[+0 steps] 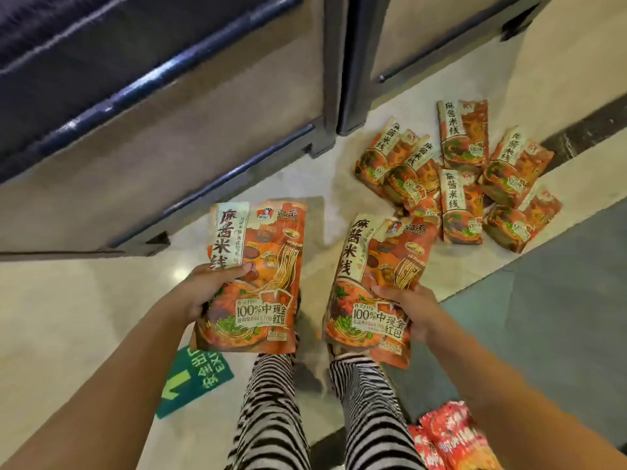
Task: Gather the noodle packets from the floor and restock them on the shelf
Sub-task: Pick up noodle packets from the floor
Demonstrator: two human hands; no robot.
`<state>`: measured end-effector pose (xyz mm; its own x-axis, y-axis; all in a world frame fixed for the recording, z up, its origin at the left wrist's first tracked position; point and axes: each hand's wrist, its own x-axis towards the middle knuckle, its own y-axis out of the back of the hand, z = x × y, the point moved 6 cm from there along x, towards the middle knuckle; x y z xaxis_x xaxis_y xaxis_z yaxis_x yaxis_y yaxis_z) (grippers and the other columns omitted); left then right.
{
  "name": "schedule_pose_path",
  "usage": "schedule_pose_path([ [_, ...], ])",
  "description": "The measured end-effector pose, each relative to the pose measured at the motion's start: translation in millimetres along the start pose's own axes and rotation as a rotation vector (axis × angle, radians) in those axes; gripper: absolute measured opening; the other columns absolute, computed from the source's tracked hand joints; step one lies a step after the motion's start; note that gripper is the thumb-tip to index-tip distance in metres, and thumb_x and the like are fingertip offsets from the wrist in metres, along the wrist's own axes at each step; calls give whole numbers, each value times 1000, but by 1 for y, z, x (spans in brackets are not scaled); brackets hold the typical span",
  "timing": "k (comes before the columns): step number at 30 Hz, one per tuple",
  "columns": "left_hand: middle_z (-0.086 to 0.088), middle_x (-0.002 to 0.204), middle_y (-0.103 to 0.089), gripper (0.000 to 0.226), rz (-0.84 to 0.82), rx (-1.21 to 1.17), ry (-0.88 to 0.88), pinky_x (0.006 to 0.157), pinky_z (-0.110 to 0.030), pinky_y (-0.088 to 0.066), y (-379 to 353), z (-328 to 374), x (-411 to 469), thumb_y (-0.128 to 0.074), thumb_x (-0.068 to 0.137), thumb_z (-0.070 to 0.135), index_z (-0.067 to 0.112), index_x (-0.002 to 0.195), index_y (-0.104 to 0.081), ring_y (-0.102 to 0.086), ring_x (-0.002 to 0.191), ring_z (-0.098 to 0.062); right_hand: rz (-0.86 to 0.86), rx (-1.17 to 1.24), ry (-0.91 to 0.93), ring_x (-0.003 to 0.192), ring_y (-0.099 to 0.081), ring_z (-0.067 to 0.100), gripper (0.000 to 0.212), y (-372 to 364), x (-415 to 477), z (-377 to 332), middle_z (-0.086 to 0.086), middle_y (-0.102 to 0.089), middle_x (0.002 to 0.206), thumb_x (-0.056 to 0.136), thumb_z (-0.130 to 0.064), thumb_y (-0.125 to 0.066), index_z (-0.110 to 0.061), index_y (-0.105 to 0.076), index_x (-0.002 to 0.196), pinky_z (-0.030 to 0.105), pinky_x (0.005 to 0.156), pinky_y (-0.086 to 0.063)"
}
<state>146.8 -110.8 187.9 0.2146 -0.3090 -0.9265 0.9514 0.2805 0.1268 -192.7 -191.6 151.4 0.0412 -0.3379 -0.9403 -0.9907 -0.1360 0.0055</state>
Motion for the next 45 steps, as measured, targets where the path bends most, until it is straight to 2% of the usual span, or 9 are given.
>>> schedule_pose_path([
  [8,-18,101,-75,46,49,-369,97,94,-50,-53,31,-134,-116,-80,66,31,9,105,-71,-72,93,-34,-159,-293,33,81,-72,36,42,-66,-93,4,17,-75,93,63,2,-83,-8,-65,100,47,75,-58],
  [11,-17,101,-75,48,80,-506,129,91,-47,-55,45,-198,-147,-80,68,31,9,108,-68,-73,90,-32,-265,-449,-5,83,-73,38,71,-101,-117,25,19,-75,94,42,-12,-92,-4,-66,108,50,79,-58],
  [14,-15,103,-75,68,129,-643,116,95,-51,-53,64,-261,-175,-89,58,36,9,116,-66,-73,95,-33,-324,-634,-11,70,-74,31,59,-144,-139,49,16,-76,84,47,-10,-86,-3,-66,102,38,63,-59],
  [19,-12,104,-75,103,213,-919,78,98,-51,-51,108,-382,-229,-98,23,54,13,113,-69,-72,98,-32,-467,-896,-10,67,-74,29,35,-247,-188,135,16,-76,84,69,2,-77,-2,-66,102,31,49,-57],
  [25,-12,100,-76,113,418,-1255,43,85,-40,-57,162,-555,-304,-97,12,54,11,112,-69,-74,90,-29,-674,-1196,-59,82,-73,38,62,-369,-250,304,21,-74,98,51,-4,-89,0,-68,110,40,63,-59],
  [30,-13,103,-76,103,563,-1482,68,90,-45,-56,186,-705,-373,-98,22,52,13,112,-69,-73,95,-32,-791,-1403,-79,93,-70,42,61,-444,-307,463,21,-73,103,59,-3,-85,-5,-65,116,50,76,-59],
  [35,-11,101,-76,42,729,-1602,128,84,-37,-55,195,-823,-421,-80,75,26,14,113,-67,-71,93,-28,-883,-1618,-88,81,-74,33,42,-495,-356,594,17,-75,96,71,-2,-79,-7,-66,110,40,66,-60],
  [39,-12,103,-75,58,855,-1713,196,85,-38,-55,192,-903,-445,-82,63,32,12,115,-67,-71,97,-30,-905,-1729,-71,76,-74,29,36,-528,-383,669,14,-76,89,71,-3,-80,-7,-68,104,35,60,-59],
  [45,-16,101,-75,41,970,-1866,252,76,-37,-57,205,-989,-452,-81,78,21,8,114,-67,-72,87,-30,-987,-1884,-107,78,-75,26,35,-582,-403,776,12,-76,92,74,-7,-79,-9,-67,107,34,64,-59],
])
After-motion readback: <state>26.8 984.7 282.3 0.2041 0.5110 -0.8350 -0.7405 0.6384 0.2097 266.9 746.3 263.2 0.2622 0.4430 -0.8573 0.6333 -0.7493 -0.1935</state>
